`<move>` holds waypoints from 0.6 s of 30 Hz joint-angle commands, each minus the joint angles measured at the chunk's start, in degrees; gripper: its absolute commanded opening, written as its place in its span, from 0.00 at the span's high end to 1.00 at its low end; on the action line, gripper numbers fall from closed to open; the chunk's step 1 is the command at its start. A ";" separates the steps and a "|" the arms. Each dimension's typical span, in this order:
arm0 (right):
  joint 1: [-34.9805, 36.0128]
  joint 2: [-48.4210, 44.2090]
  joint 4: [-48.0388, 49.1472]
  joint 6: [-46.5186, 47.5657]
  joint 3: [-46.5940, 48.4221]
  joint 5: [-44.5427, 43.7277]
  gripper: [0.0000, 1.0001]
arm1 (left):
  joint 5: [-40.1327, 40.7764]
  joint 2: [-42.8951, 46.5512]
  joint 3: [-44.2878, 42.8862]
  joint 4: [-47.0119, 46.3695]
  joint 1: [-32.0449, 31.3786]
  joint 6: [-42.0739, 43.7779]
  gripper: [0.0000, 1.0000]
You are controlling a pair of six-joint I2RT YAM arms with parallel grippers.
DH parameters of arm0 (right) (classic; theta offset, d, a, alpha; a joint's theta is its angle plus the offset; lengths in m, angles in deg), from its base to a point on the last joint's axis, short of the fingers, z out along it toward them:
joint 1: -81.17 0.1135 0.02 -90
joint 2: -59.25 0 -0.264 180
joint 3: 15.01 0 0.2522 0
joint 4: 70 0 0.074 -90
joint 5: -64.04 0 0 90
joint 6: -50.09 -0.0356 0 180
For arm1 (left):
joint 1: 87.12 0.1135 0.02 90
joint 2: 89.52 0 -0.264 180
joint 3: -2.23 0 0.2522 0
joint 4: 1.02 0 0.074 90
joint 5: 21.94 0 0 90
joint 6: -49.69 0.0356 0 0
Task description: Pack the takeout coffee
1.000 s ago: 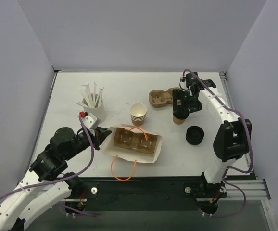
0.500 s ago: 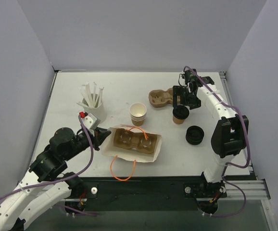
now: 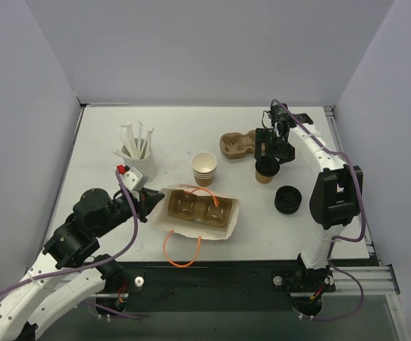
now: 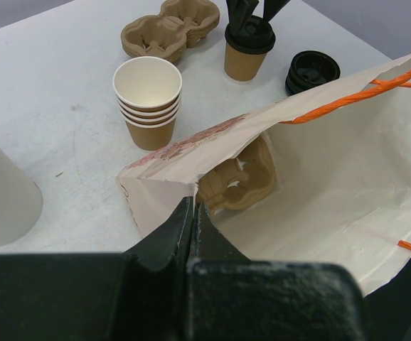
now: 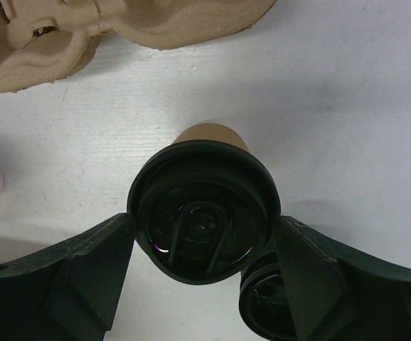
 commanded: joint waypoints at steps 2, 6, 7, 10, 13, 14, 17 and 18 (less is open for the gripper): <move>0.03 0.46 -1.71 -0.70 0.34 -1.97 0.23 | 0.01 0.24 -2.09 -1.00 0.17 -0.53 1.00; 0.20 0.37 -1.63 -1.22 -0.19 -2.32 0.23 | 0.10 0.07 -2.18 -0.91 0.17 -0.36 1.00; 0.29 0.11 -1.54 -1.31 -0.28 -2.50 0.23 | 0.10 0.06 -2.09 -0.91 0.17 -0.36 1.00; 0.56 -0.59 -1.28 -1.84 -0.28 -2.59 0.22 | 0.10 0.15 -2.09 -0.91 0.17 -0.45 1.00; 0.91 -1.55 -0.84 -1.84 -0.72 -3.03 0.18 | 0.10 0.15 -2.00 -0.74 0.17 -0.45 1.00; 0.99 -1.91 -0.40 -1.84 -0.89 -3.03 0.18 | 0.18 0.07 -1.92 -0.74 0.17 -0.53 1.00; 1.43 -3.84 1.01 -1.75 -1.86 -4.43 0.16 | 0.45 0.33 -2.00 -0.65 0.17 -1.15 1.00; 1.52 -4.19 1.27 -1.66 -2.12 -4.43 0.16 | 0.36 0.33 -1.92 -0.65 0.17 -1.41 1.00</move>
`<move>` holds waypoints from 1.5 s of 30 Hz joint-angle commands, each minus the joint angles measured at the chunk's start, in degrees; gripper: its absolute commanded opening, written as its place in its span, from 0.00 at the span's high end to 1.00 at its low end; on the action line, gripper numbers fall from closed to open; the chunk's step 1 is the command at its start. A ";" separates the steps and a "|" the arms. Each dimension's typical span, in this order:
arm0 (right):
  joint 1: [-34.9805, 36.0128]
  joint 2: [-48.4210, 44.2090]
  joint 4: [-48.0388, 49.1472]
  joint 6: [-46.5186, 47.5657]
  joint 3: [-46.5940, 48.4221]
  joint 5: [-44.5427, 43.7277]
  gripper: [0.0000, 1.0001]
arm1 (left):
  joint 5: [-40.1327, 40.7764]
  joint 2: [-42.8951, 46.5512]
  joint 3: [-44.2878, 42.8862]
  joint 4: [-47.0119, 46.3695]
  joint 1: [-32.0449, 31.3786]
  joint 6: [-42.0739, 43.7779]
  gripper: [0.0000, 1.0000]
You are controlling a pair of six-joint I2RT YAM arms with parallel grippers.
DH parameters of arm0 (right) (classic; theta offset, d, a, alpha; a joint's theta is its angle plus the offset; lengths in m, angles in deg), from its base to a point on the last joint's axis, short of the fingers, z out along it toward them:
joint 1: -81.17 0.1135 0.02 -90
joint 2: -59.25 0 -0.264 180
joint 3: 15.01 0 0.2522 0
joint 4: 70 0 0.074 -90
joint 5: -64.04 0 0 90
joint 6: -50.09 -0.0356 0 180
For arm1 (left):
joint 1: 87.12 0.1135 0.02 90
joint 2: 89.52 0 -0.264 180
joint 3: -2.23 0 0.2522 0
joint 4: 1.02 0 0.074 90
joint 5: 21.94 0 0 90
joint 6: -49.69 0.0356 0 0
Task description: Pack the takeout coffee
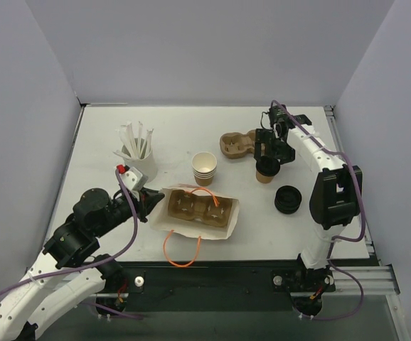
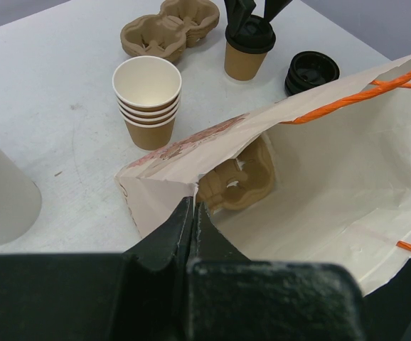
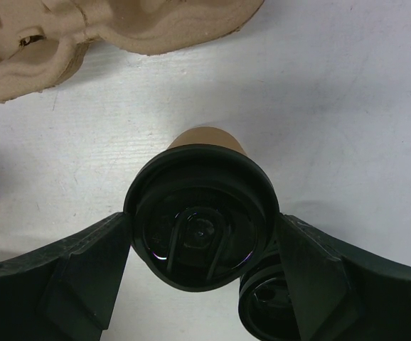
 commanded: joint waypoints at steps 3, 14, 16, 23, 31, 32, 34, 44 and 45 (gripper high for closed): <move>0.98 -4.61 0.77 0.02 -1.93 -2.25 0.16 | 0.25 0.42 -1.74 -0.78 0.17 -1.15 1.00; 1.68 -4.18 1.13 0.46 -3.95 -3.74 0.18 | 0.25 0.15 -2.27 -0.52 0.17 -0.97 1.00; 1.77 -4.00 1.04 0.55 -4.22 -4.18 0.19 | 0.25 -0.02 -2.35 -0.34 0.17 -0.97 1.00; 1.86 -4.09 1.21 0.98 -5.62 -5.06 0.30 | 0.43 0.24 -2.44 0.01 0.17 -1.33 1.00; 2.47 -8.65 -0.45 3.01 -4.40 -5.23 0.44 | 2.27 -0.37 -3.41 1.15 0.26 -3.08 1.00; 2.73 -10.40 -1.15 3.62 -2.48 -5.41 0.45 | 2.36 -0.46 -3.32 1.07 0.26 -3.17 1.00; 4.22 -12.16 -3.79 5.46 -0.36 -6.11 0.46 | 2.01 -0.20 -3.23 0.98 0.26 -3.17 1.00; 15.02 -27.28 -11.18 10.22 19.76 -1.57 0.48 | 0.69 0.51 -2.27 0.19 0.26 -6.33 1.00; 16.52 -28.25 -11.00 10.39 22.04 1.07 0.48 | 0.69 0.50 -2.09 0.01 0.26 -6.77 1.00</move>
